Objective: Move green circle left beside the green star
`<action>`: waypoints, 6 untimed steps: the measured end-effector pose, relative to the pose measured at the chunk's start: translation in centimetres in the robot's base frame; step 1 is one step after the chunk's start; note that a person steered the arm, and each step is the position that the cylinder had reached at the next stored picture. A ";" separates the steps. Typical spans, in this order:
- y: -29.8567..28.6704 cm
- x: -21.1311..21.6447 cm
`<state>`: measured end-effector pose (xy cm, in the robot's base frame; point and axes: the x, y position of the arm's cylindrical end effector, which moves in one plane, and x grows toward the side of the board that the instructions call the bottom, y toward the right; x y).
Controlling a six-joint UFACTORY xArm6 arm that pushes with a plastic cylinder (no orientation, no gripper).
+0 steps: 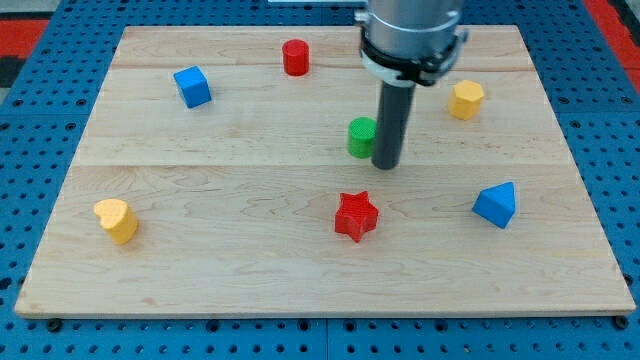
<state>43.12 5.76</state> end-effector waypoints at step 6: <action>-4.4 -15.2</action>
